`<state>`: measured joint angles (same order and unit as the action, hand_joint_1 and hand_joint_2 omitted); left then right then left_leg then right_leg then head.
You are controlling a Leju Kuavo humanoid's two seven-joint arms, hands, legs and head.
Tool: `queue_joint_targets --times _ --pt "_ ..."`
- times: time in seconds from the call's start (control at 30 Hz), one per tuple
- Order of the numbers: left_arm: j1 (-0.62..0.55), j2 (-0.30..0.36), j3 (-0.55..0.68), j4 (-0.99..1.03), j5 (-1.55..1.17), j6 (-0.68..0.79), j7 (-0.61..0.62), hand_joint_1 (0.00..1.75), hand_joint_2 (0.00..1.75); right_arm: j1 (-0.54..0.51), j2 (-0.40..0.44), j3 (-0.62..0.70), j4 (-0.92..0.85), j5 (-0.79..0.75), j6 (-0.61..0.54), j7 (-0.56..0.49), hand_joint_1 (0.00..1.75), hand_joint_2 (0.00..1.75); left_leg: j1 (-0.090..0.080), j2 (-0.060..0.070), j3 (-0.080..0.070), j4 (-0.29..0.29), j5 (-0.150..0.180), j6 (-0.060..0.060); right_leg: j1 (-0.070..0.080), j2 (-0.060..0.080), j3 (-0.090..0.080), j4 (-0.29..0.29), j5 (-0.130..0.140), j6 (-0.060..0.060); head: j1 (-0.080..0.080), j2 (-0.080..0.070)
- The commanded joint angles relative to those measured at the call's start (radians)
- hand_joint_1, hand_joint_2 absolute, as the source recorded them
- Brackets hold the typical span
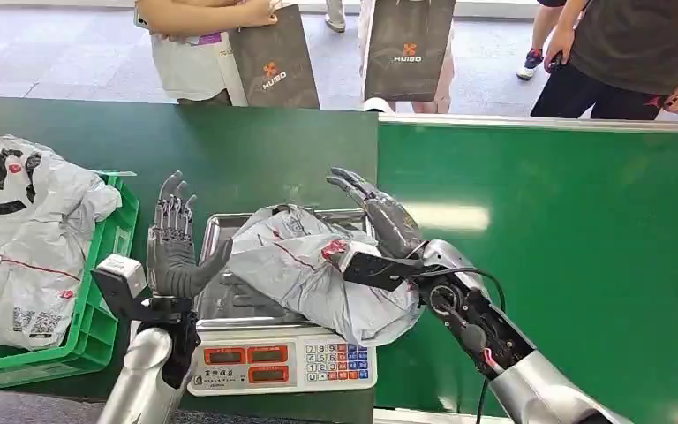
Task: Moved the parcel from conveyor to table for the left to box.
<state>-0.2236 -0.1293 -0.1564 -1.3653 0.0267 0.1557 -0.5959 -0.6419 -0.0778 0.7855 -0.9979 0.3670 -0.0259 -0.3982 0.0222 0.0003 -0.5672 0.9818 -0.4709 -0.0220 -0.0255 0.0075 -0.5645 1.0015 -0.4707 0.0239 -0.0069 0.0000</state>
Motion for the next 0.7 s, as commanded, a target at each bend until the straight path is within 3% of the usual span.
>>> queue_joint_targets --times 0.03,0.7 --pt "-0.026 0.003 -0.012 0.053 0.004 0.000 -0.005 0.00 1.75 0.143 0.016 -0.190 -0.148 -0.074 -0.030 -0.082 0.00 1.75 0.000 -0.002 0.000 -0.001 0.001 0.001 0.000 -0.003 0.001 -0.001 0.000 -0.002 0.000 0.000" --pt "-0.015 0.007 -0.012 0.041 0.004 0.000 -0.007 0.00 1.75 0.190 0.030 -0.249 -0.178 -0.109 -0.036 -0.109 0.00 1.75 0.000 -0.001 0.000 -0.001 0.001 0.002 0.000 -0.001 0.001 -0.001 0.000 -0.003 0.000 0.000"
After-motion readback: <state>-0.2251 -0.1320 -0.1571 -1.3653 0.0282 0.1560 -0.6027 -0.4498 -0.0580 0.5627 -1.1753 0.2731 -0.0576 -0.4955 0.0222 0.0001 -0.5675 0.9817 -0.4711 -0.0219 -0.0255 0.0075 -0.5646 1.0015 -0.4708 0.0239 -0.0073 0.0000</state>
